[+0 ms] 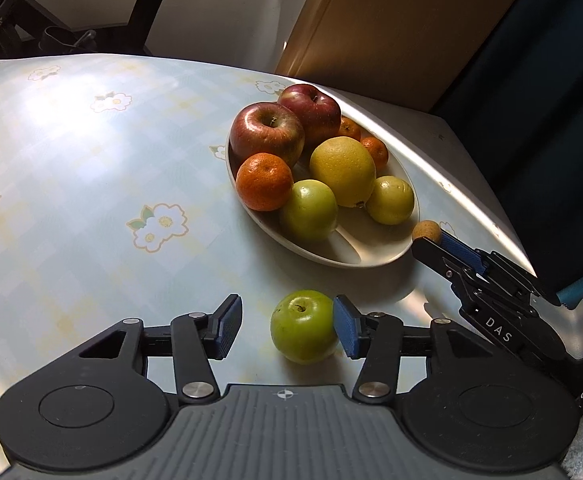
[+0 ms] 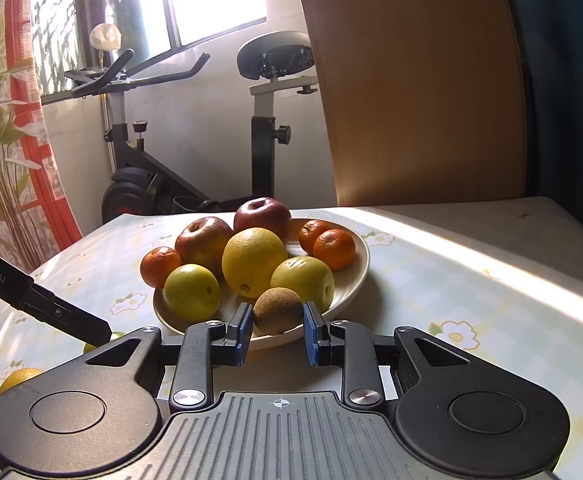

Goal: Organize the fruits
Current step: 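Close the left gripper on the green apple while the right gripper holds the kiwi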

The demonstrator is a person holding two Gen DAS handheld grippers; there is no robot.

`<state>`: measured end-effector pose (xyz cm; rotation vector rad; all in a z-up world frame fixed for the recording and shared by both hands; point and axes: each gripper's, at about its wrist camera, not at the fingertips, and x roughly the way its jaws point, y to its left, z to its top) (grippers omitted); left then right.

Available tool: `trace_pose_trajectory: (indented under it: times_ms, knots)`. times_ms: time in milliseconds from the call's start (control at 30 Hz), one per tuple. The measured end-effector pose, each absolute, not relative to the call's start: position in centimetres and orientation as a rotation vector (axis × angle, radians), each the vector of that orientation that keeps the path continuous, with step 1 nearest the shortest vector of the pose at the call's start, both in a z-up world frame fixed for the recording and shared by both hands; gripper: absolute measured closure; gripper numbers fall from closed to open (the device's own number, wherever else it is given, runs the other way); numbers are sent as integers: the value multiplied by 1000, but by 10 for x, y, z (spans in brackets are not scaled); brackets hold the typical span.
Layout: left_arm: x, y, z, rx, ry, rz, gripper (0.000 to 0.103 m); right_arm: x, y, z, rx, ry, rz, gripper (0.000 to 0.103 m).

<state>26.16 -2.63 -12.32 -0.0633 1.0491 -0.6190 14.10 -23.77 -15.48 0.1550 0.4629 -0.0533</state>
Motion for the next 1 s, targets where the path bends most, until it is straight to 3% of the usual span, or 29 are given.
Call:
trace_pose_trajectory:
  times_ms: [300, 400, 767, 800, 867, 900, 1000]
  knots:
    - [264, -42, -133, -80, 1093, -685, 51, 141, -241, -156, 176, 461, -58, 78]
    - [262, -49, -136, -66, 1093, -710, 56, 141, -242, -156, 178, 461, -59, 78]
    - [251, -53, -125, 54, 1014, -720, 58, 137, -242, -156, 185, 449, -60, 78]
    - [251, -51, -122, 49, 1004, -718, 60, 137, -242, -156, 183, 449, -59, 78]
    - [254, -47, -112, 36, 971, -716, 89, 137, -241, -156, 178, 449, -58, 78]
    - [256, -45, -107, 24, 961, -717, 96, 137, -241, -155, 179, 450, -56, 78]
    - [263, -45, -98, 24, 936, -707, 96, 137, -241, -155, 182, 454, -56, 78]
